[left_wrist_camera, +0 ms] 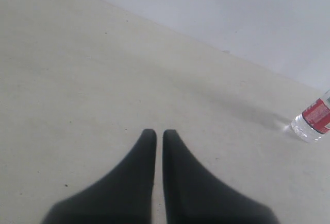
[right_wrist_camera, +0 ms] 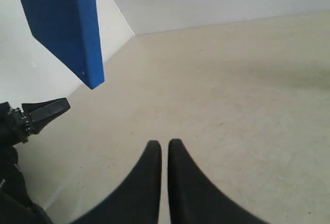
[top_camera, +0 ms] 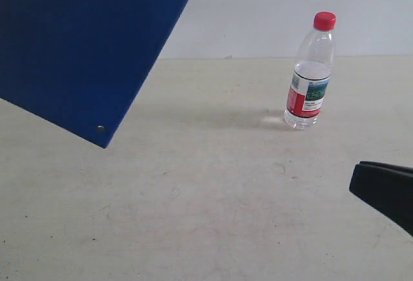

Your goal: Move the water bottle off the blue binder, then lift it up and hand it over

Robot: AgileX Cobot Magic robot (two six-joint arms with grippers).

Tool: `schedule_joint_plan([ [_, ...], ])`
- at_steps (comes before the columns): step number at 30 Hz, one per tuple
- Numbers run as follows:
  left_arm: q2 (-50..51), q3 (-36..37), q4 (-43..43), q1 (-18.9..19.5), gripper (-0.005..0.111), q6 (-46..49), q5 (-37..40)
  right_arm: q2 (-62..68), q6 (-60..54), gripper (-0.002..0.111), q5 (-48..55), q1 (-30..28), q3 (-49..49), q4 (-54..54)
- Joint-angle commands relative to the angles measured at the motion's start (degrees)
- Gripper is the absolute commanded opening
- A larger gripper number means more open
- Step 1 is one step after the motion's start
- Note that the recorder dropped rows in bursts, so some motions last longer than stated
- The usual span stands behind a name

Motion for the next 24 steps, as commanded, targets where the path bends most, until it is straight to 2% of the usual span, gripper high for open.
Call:
schedule_joint_plan([
  [1, -0.09, 0.23, -0.57, 0.07, 0.005, -0.42, 0.32, 0.0, 6.25, 0.0, 0.5, 0.0, 0.25, 1.02],
  [4, -0.09, 0.23, -0.57, 0.07, 0.005, -0.42, 0.32, -0.2, 6.53, 0.0, -0.59, 0.0, -0.2, 1.02],
  [6, -0.09, 0.23, -0.57, 0.07, 0.005, -0.42, 0.32, -0.2, 4.06, 0.0, -4.98, 0.0, -1.03, 0.71],
  [11, -0.09, 0.23, -0.57, 0.07, 0.005, -0.42, 0.32, -0.2, -14.83, 0.0, -18.22, 0.0, -4.17, -0.36],
  [16, -0.09, 0.23, -0.57, 0.07, 0.005, -0.42, 0.19, -2.63, -25.43, 0.0, -20.1, -1.92, -6.18, -0.83],
  [20, -0.09, 0.23, -0.57, 0.07, 0.005, -0.42, -0.07, -9.79, -26.38, 0.0, -14.02, -8.56, -6.07, -0.83],
  [24, -0.09, 0.23, -0.57, 0.07, 0.005, -0.42, -0.5, -18.33, -26.51, 0.0, -4.51, -20.11, -6.07, -0.71],
])
